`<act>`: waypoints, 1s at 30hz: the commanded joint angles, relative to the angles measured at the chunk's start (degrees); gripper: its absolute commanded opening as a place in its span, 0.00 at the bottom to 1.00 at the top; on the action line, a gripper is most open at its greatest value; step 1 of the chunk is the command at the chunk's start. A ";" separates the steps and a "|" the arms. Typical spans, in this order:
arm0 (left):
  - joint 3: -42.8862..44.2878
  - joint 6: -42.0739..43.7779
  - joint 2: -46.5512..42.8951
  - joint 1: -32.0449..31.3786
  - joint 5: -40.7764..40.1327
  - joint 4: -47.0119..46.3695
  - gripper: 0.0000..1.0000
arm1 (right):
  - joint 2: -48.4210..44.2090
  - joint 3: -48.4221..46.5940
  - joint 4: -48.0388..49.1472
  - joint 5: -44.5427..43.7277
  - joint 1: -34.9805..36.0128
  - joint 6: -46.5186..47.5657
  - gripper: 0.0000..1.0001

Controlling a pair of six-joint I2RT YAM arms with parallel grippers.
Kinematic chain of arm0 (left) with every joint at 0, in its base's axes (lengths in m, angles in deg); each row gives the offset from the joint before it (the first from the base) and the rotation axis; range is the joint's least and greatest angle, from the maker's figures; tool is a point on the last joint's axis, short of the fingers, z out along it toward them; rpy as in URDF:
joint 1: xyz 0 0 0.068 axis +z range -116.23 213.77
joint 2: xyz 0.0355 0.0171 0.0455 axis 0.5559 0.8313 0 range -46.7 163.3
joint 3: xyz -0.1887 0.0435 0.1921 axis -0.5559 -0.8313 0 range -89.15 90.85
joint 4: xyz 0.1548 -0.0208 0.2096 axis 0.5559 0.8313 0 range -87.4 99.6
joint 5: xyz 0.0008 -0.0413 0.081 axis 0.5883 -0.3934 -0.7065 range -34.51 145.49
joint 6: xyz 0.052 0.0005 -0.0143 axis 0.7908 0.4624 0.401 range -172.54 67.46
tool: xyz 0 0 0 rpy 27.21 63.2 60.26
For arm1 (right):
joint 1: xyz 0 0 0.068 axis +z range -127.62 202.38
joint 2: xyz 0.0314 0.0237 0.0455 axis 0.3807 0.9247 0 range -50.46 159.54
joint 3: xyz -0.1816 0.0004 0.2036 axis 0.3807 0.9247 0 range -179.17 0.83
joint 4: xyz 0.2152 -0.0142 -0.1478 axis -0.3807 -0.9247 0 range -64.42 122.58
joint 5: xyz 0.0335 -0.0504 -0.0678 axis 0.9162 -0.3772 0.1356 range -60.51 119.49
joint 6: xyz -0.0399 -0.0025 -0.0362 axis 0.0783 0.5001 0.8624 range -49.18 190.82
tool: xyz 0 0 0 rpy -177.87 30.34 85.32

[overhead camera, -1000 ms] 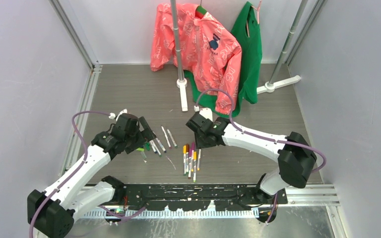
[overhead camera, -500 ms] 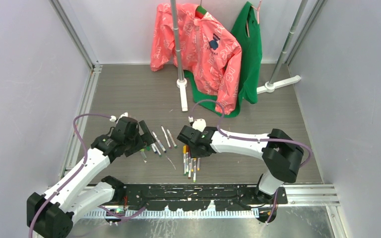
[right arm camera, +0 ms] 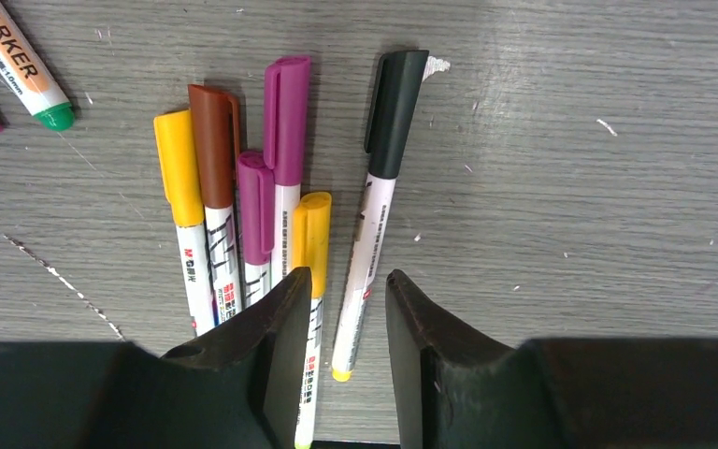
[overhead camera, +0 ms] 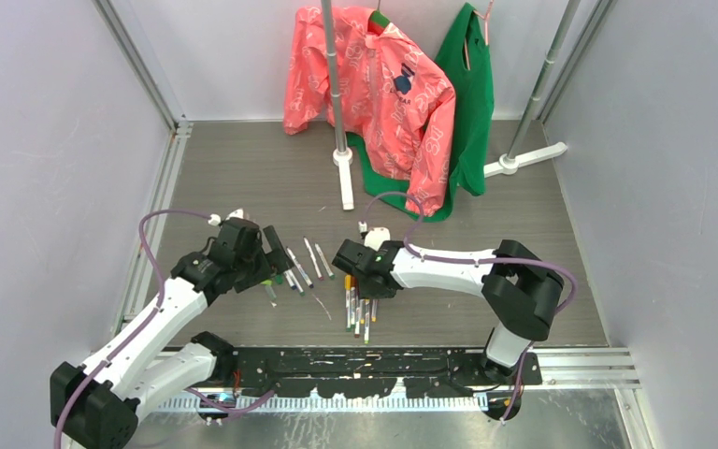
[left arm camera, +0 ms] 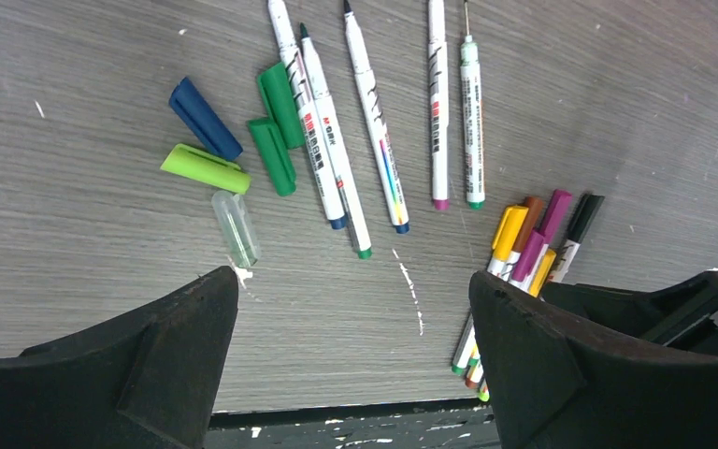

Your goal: Open the pen caps

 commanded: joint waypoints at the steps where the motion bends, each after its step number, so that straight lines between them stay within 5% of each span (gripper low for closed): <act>1: 3.48 1.86 0.06 -0.17 0.29 -1.30 0.93 | -0.85 0.34 1.35 -2.51 0.17 -2.16 0.40; 22: 2.91 2.11 2.11 -0.20 1.01 -3.91 0.92 | -0.89 5.59 2.75 -0.59 0.29 -3.96 0.37; 30: 3.09 1.29 2.46 -0.19 1.71 -4.28 0.92 | -0.70 8.92 2.66 2.26 1.18 -4.84 0.12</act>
